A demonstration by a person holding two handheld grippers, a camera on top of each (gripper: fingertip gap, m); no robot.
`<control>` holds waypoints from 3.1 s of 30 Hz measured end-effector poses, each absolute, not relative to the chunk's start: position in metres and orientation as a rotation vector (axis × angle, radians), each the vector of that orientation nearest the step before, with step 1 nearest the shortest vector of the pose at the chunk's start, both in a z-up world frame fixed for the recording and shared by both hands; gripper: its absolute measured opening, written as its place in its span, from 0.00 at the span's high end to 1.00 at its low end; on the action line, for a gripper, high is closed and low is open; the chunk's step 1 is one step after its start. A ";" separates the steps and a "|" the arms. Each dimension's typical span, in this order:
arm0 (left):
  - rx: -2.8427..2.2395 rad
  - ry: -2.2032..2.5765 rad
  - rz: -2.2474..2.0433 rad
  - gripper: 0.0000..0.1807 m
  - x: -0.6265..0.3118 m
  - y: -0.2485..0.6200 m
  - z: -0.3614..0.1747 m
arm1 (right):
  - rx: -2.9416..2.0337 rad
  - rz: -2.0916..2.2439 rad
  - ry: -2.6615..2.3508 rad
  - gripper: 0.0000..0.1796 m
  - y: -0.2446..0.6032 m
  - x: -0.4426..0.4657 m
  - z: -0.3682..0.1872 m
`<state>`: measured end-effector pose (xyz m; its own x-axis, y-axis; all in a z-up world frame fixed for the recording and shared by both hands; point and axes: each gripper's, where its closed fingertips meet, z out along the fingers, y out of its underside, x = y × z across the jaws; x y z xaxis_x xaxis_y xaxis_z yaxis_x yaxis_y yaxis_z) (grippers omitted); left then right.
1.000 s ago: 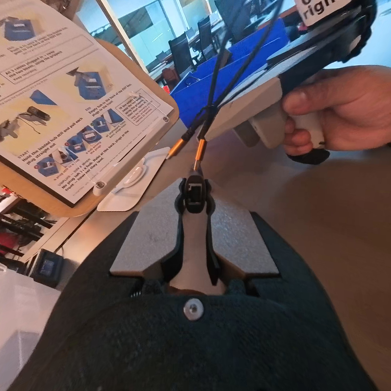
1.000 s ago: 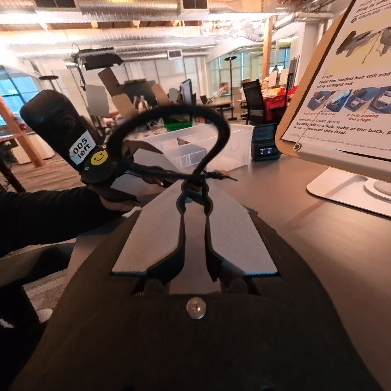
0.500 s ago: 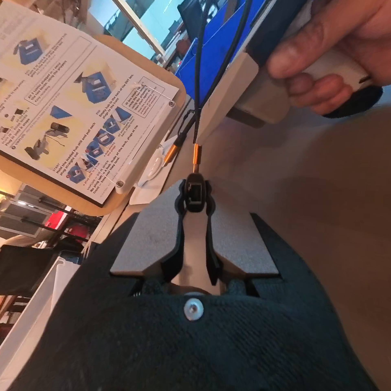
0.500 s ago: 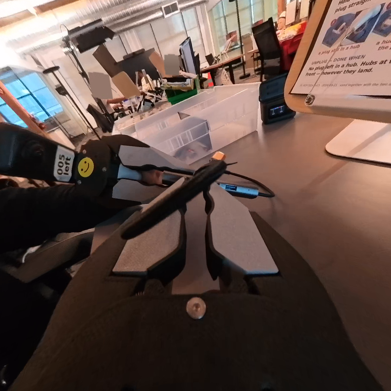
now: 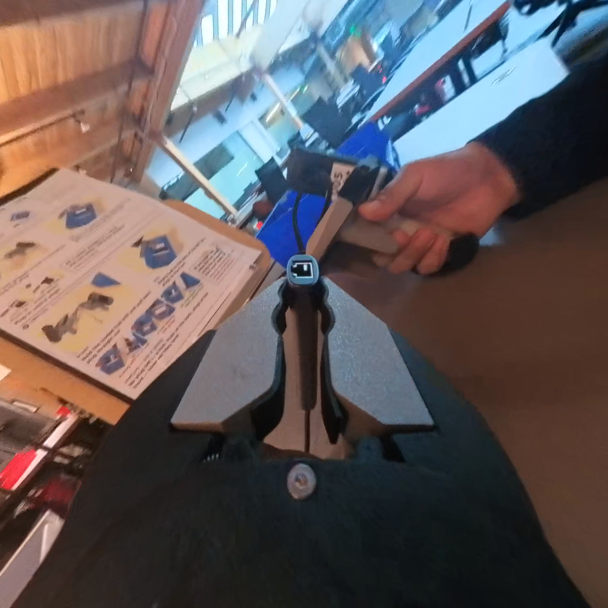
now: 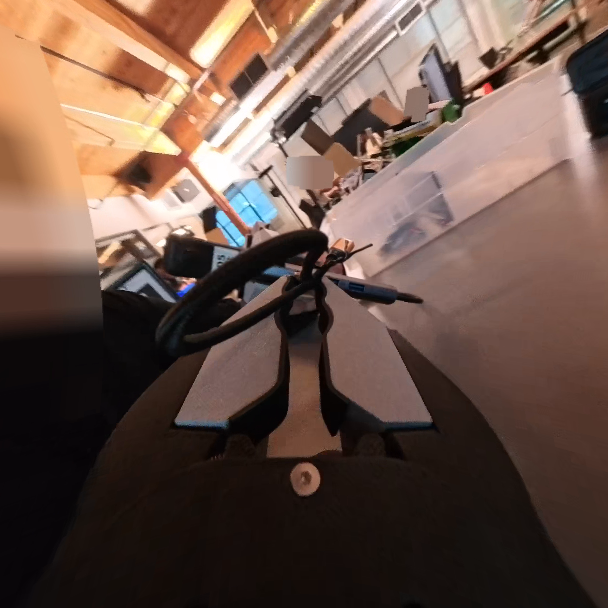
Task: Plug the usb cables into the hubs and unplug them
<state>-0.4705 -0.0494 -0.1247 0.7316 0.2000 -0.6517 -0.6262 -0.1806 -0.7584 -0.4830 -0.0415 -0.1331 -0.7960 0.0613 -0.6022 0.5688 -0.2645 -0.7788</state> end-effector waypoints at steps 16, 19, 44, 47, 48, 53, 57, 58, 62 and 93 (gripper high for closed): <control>-1.790 0.314 1.072 0.93 -0.504 -0.044 -0.157 | 0.803 -2.101 1.713 0.95 -0.045 -0.485 -0.140; -1.843 0.312 1.083 0.93 -0.506 -0.042 -0.165 | 0.821 -2.093 1.729 0.94 -0.047 -0.487 -0.142; -1.603 0.352 1.054 0.93 -0.485 -0.043 -0.133 | 0.674 -2.335 1.839 0.94 -0.055 -0.475 -0.117; -1.588 0.350 1.066 0.93 -0.485 -0.043 -0.131 | 0.659 -2.342 1.837 0.94 -0.055 -0.473 -0.117; -1.582 0.349 1.069 0.93 -0.485 -0.044 -0.130 | 0.655 -2.343 1.832 0.95 -0.055 -0.472 -0.117; -1.528 0.370 1.050 0.93 -0.478 -0.047 -0.123 | 0.628 -2.304 1.690 0.95 -0.057 -0.467 -0.116; -1.465 0.421 1.043 0.93 -0.467 -0.048 -0.116 | 0.569 -2.270 1.617 0.94 -0.059 -0.462 -0.112; -1.459 0.428 1.033 0.93 -0.466 -0.048 -0.116 | 0.546 -2.275 1.627 0.94 -0.059 -0.459 -0.110; -1.466 0.442 1.032 0.93 -0.467 -0.048 -0.118 | 0.489 -2.254 1.640 0.94 -0.061 -0.452 -0.108; -1.396 0.395 0.386 0.93 -0.438 -0.050 -0.110 | 0.839 -1.652 2.828 0.69 -0.019 -0.453 -0.146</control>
<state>-0.4381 -0.0504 -0.1097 0.8741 0.0293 -0.4848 -0.4841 0.1341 -0.8647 -0.4532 -0.0188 -0.1455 -0.8500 0.5252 -0.0405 0.2933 0.4081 -0.8645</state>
